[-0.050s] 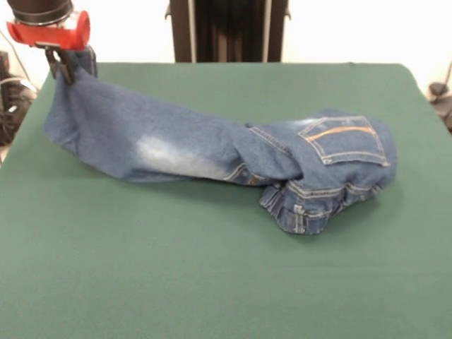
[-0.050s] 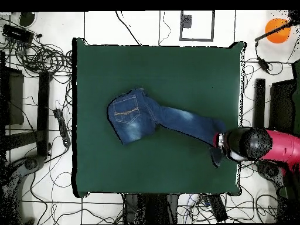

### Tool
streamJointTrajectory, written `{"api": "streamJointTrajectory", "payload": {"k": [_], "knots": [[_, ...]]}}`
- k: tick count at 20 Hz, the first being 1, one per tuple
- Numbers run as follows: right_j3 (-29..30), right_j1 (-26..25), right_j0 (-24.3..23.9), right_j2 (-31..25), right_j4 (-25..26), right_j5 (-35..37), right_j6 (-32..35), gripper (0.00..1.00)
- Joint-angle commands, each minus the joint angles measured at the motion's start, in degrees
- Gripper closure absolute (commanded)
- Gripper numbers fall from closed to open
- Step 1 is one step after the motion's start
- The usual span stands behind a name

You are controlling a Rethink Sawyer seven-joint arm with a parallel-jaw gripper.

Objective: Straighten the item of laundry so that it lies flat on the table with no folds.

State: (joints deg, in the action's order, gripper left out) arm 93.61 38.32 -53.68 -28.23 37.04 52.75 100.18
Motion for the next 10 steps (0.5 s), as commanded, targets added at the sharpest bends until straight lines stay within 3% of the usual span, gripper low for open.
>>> {"api": "streamJointTrajectory", "payload": {"k": [1, 10], "knots": [[-1.2, -0.8, 1.1, -3.9, 2.1, 4.6, -16.7, 1.00], [3.4, -2.0, 7.1, -0.7, 3.1, -7.2, -0.9, 1.00]]}}
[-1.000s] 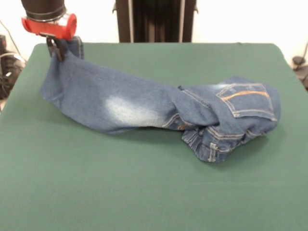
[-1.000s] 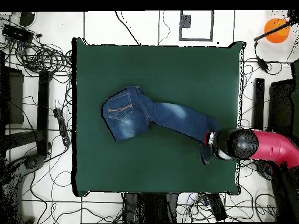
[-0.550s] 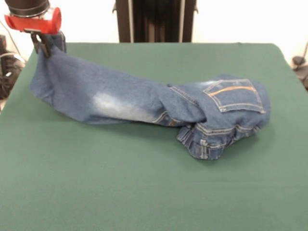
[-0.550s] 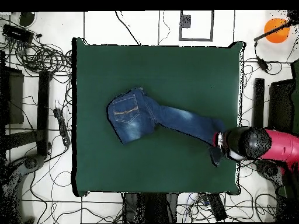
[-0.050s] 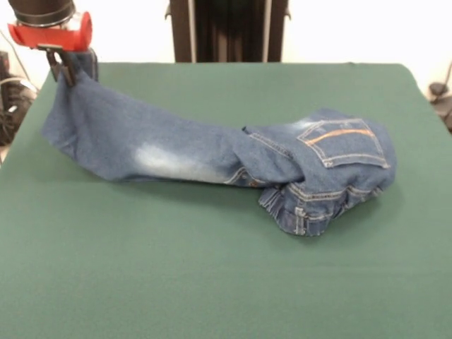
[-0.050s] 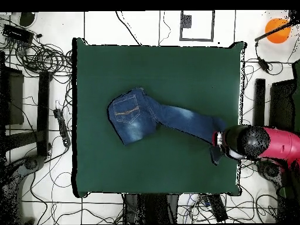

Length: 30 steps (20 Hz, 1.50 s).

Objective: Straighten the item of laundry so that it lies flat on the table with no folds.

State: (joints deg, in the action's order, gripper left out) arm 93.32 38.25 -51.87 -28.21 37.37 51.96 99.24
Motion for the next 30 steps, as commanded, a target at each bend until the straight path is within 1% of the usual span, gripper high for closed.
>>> {"api": "streamJointTrajectory", "payload": {"k": [1, 7, 8, 9, 11, 24, 30], "knots": [[3.8, -2.3, 5.7, -0.5, 2.8, -7.2, 0.8, 1.00], [2.7, -4.4, 7.2, 1.0, 3.2, -10.4, 2.1, 1.00], [2.5, -4.5, 7.3, 1.1, 3.0, -10.5, 1.7, 1.00], [2.3, -4.7, 7.1, 1.2, 2.4, -8.8, 0.8, 1.00], [2.4, -4.9, 6.7, 1.1, 2.2, -9.0, 0.1, 1.00], [2.1, -5.8, 7.2, 1.8, 2.5, -10.8, 1.4, 1.00], [1.6, -6.0, 7.6, 2.1, 2.1, -10.4, 1.3, 1.00]]}}
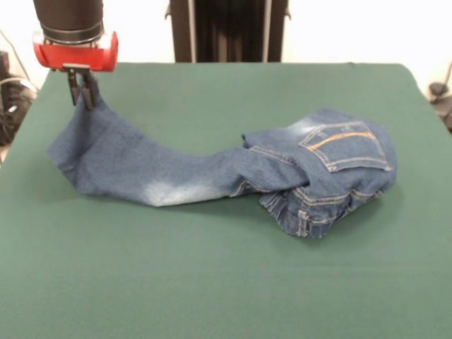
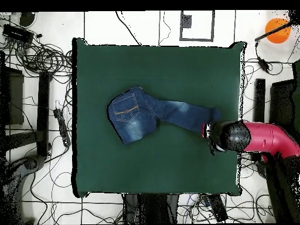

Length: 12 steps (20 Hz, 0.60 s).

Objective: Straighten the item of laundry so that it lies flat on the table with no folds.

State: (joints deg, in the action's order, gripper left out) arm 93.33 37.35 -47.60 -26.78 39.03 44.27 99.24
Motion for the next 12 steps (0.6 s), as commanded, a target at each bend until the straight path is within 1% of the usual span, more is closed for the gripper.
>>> {"api": "streamJointTrajectory", "payload": {"k": [1, 5, 6, 8, 9, 12], "knots": [[1.4, -5.2, 3.3, 0.7, 0.5, -2.8, 1.2, 1.00], [1.1, -5.5, 3.0, 0.4, 0.6, -3.4, 0.4, 1.00], [0.9, -5.7, 2.9, 0.3, -0.1, -1.9, -0.2, 1.00], [0.7, -5.7, 3.0, 0.5, 0.1, -1.7, -0.2, 1.00], [0.8, -5.7, 2.8, 0.4, 0.1, -1.6, -0.5, 0.00], [1.1, -5.6, 2.7, 0.3, 0.0, -1.7, -0.7, 0.00]]}}
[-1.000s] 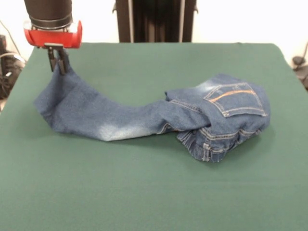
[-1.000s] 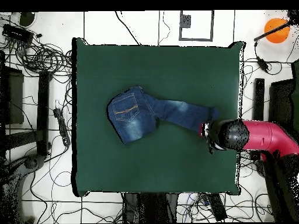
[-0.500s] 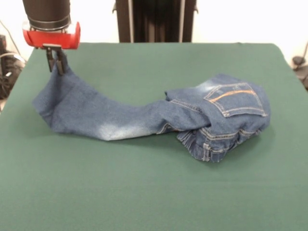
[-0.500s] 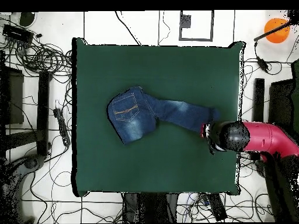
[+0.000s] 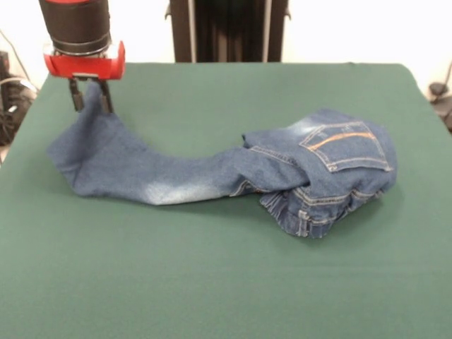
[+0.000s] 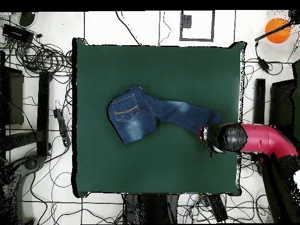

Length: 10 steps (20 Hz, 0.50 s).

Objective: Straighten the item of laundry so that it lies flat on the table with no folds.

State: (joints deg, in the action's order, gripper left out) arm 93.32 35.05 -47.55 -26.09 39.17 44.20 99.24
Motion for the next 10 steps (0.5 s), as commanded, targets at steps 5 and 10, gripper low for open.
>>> {"api": "streamJointTrajectory", "payload": {"k": [5, 10], "knots": [[1.3, -3.2, 2.6, -0.3, -0.2, -1.5, -0.9, 0.00], [1.4, -3.2, 2.6, -0.4, -0.4, -2.1, -0.6, 0.00]]}}
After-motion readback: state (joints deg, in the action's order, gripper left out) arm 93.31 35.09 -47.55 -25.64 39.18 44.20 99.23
